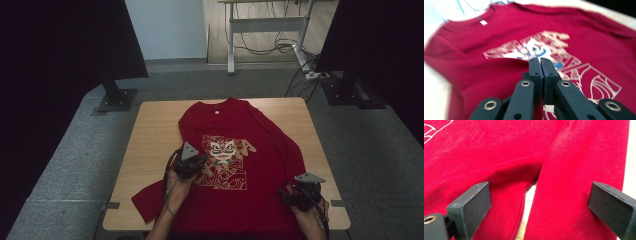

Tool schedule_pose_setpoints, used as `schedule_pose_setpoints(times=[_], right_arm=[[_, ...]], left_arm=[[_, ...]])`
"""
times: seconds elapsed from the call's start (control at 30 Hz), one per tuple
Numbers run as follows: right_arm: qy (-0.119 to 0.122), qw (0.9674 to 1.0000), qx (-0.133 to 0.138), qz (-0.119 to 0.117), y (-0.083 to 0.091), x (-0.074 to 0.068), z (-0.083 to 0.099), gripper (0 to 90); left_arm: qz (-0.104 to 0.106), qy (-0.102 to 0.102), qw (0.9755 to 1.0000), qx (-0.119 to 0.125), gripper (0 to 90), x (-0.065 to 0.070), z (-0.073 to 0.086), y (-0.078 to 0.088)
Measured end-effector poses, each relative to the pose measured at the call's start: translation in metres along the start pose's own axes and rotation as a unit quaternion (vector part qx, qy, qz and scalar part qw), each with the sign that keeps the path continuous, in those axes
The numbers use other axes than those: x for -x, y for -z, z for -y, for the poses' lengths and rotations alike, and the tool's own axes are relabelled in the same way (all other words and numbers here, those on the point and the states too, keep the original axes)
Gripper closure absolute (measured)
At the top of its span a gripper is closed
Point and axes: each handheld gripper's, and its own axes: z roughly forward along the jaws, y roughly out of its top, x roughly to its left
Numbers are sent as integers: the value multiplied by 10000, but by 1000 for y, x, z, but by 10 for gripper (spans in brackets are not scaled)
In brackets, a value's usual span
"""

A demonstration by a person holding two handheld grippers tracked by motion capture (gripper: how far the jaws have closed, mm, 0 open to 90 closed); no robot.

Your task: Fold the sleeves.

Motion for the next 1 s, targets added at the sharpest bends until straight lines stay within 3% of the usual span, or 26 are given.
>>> schedule_pose_setpoints(times=[0.07, 0.1, 0.2, 0.3, 0.33, 0.5, 0.53, 0.57, 0.67, 0.7, 0.73, 0.8, 0.83, 0.9, 1.0], right_arm=[[2, 10000, -1, -1, 0, 0, 0, 44], [2, 10000, -1, -1, 0, 0, 0, 44], [12, 10000, -1, -13, 0, 0, 0, 43], [17, 10000, -1, -15, 0, 0, 0, 43], [17, 10000, -1, -15, 0, 0, 0, 43], [24, 10000, 1, -25, 0, 0, 0, 43], [24, 10000, 1, -25, 0, 0, 0, 43], [27, 10000, 1, -25, 0, 0, 0, 43], [27, 10000, 0, -25, 0, 0, 0, 42], [26, 10000, 0, -26, 0, 0, 0, 43], [26, 10000, 0, -26, 0, 0, 0, 43], [27, 10000, 0, -25, 0, 0, 0, 42], [29, 10000, -1, -23, 0, 0, 0, 42], [29, 10000, -1, -24, 0, 0, 0, 42], [31, 10000, -2, -23, 0, 0, 0, 42]], left_arm=[[0, 0, 10000, 0, 881, 0, 0, 0], [29, -56, 9998, -172, 881, 3, 7, -12], [45, -73, 9993, -355, 878, 4, 15, -23], [45, -73, 9993, -355, 877, 4, 15, -23], [-7, -84, 9985, -535, 877, 2, 25, -32], [-83, -67, 9985, -540, 842, -2, 29, -32], [-83, -67, 9985, -540, 746, -2, 29, -32], [-83, -67, 9985, -540, 746, -2, 29, -32], [-154, -80, 9986, -502, 573, -2, 23, -26], [-223, -157, 9984, -500, 573, -1, 21, -23], [-223, -157, 9984, -500, 487, -1, 21, -23], [-312, -227, 9980, -510, 487, -2, 19, -17], [-337, -242, 9979, -496, 384, -3, 19, -15], [-337, -242, 9979, -496, 357, -3, 19, -15], [-348, -295, 9975, -544, 297, -9, 20, -2]])
